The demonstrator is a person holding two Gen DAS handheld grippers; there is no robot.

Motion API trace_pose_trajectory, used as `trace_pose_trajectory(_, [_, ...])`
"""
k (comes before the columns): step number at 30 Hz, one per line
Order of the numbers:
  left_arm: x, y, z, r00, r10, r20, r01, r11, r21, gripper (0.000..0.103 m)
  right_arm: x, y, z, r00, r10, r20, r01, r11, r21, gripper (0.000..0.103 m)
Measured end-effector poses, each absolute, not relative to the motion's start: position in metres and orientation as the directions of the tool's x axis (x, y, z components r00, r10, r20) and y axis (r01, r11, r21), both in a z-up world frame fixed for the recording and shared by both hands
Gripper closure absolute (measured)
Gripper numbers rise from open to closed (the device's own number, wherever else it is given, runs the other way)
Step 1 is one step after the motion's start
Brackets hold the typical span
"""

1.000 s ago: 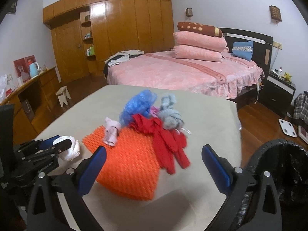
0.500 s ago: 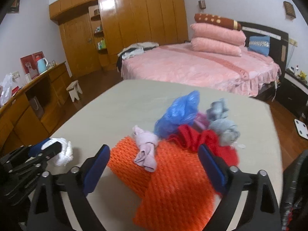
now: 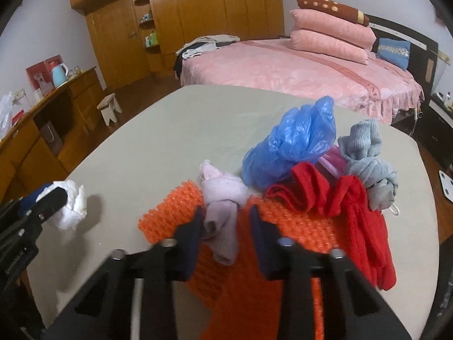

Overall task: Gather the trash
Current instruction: 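Grasp the pink sock with the right tool while the left tool holds the tissue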

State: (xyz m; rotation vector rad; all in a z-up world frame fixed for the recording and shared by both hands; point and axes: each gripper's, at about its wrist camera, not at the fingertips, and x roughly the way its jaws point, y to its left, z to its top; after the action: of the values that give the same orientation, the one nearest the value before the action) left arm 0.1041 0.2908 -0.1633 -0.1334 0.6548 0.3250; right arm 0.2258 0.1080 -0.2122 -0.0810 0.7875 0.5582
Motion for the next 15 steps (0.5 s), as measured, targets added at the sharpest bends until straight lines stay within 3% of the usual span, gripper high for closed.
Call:
trace_pose_trajectory(1, [0.102, 0.291, -0.163, 0.747, 0.255, -0.615, -0.337, 0.941, -0.020, 0.069, 0.225, 0.106, -0.211, 0.567, 0.456, -0.686, -0.509, 0.849, 0.143, 0.086])
trace_pose_trajectory(4, [0.100, 0.288, -0.158, 0.755, 0.255, -0.605, -0.335, 0.942, -0.022, 0.069, 0.220, 0.099, -0.200, 0.566, 0.487, -0.665, -0.531, 0.832, 0.158, 0.091])
trace_pose_trajectory(15, [0.096, 0.270, -0.153, 0.772, 0.231, -0.592, -0.305, 0.952, -0.025, 0.069, 0.195, 0.078, -0.192, 0.551, 0.501, -0.668, -0.550, 0.819, 0.161, 0.087])
